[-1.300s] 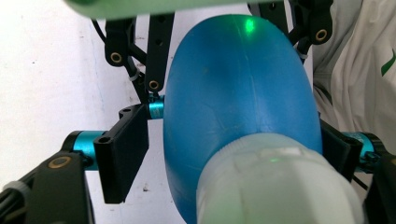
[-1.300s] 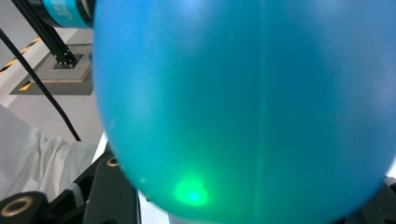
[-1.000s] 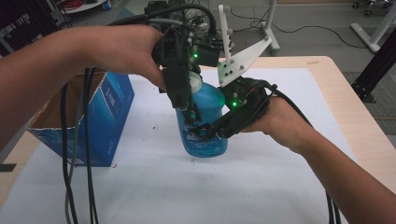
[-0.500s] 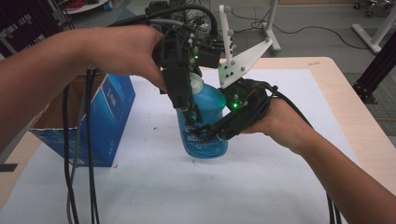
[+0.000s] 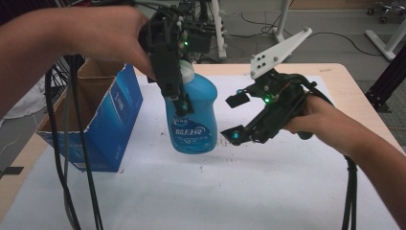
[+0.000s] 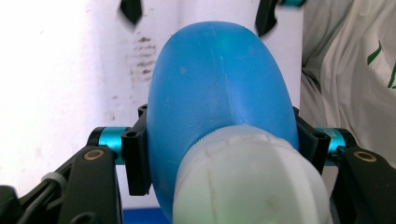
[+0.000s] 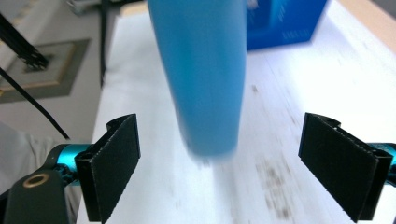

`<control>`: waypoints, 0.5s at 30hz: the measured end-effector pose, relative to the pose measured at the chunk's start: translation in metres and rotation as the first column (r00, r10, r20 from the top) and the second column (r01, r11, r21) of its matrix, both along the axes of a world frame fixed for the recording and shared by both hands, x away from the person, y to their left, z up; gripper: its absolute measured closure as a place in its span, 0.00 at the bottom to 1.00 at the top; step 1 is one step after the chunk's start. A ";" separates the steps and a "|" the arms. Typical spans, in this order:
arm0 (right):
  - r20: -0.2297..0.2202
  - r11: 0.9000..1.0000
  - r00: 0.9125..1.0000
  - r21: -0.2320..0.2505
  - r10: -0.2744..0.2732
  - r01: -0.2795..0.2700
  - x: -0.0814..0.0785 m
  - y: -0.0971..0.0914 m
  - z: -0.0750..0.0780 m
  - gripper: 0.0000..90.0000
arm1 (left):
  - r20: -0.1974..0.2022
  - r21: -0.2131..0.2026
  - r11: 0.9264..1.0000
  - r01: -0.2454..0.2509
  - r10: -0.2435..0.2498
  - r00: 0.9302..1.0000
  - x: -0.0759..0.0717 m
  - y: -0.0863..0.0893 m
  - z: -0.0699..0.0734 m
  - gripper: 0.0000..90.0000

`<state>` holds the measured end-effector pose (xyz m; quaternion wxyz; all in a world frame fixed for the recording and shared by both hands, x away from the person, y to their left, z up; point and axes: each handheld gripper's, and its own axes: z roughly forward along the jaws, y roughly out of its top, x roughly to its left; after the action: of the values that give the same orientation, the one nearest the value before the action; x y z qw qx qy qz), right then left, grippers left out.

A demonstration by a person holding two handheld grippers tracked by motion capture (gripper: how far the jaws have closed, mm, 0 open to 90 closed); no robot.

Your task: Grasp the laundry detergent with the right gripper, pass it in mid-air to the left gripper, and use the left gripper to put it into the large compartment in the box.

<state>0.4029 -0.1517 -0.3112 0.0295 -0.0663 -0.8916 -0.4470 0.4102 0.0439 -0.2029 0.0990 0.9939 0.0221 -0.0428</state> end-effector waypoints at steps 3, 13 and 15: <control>0.009 0.998 1.000 -0.069 -0.004 0.005 -0.002 -0.015 0.003 0.13 | 0.017 -0.004 0.999 -0.054 0.054 0.998 0.002 0.012 0.015 0.42; -0.015 0.962 0.998 -0.267 -0.064 0.058 -0.003 -0.061 0.016 0.01 | 0.089 0.009 0.969 -0.248 0.246 0.965 0.013 0.061 0.061 0.42; -0.003 0.955 0.997 -0.285 -0.082 0.078 -0.003 -0.069 0.019 0.01 | 0.091 0.009 0.959 -0.282 0.280 0.956 0.013 0.072 0.068 0.42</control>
<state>0.4003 -0.2208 -0.2918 0.0083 -0.1091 -0.9429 -0.3146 0.4235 0.1164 -0.1350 0.0941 0.9826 0.1591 0.0159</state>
